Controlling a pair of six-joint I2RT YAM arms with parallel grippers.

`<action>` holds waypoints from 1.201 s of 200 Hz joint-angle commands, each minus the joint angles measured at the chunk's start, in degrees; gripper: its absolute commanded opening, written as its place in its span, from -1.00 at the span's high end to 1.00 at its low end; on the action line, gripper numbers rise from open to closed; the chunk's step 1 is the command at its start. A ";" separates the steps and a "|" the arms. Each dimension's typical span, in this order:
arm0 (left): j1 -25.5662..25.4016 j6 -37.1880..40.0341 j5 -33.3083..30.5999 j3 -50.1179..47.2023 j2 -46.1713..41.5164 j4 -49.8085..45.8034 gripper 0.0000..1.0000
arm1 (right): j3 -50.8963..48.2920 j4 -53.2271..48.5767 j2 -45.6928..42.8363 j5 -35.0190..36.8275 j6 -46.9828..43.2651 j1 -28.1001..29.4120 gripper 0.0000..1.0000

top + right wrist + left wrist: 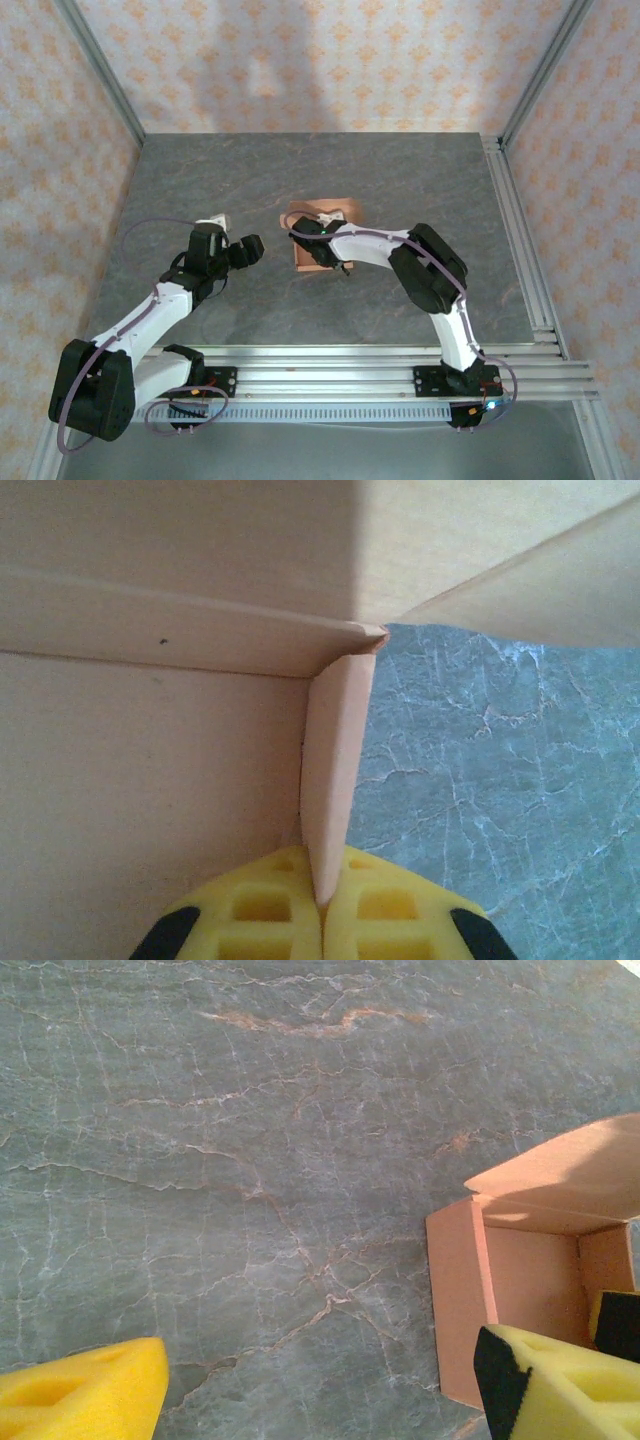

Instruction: Fold the paper box

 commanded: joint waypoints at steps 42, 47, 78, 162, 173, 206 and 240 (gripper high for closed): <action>-0.21 0.80 -1.54 -0.80 -0.97 1.43 -0.63 | -7.93 7.84 -10.00 -10.78 -1.04 -2.09 0.42; -0.21 0.78 -1.54 -0.88 -0.95 1.39 -0.63 | -8.05 8.11 -10.64 -10.92 -1.21 -2.29 0.36; -0.29 0.96 -1.80 -1.32 -1.44 1.20 -0.63 | -8.35 9.07 -12.84 -11.21 -2.56 -3.06 0.23; -0.22 1.37 -1.94 -0.98 -1.40 0.66 -0.64 | -6.52 8.76 -10.47 -10.76 -3.29 -4.61 0.43; -0.29 1.30 -1.90 -0.92 -1.35 0.66 -0.64 | -6.38 8.37 -9.65 -10.54 -3.17 -4.61 0.52; -0.28 1.47 -2.07 -0.85 -1.57 0.20 -0.64 | -6.61 8.43 -10.02 -11.88 -2.67 -4.61 0.63; -0.23 2.05 -1.72 0.71 -1.74 -0.58 -0.64 | -11.27 14.05 -17.17 -15.33 -3.73 -4.61 0.29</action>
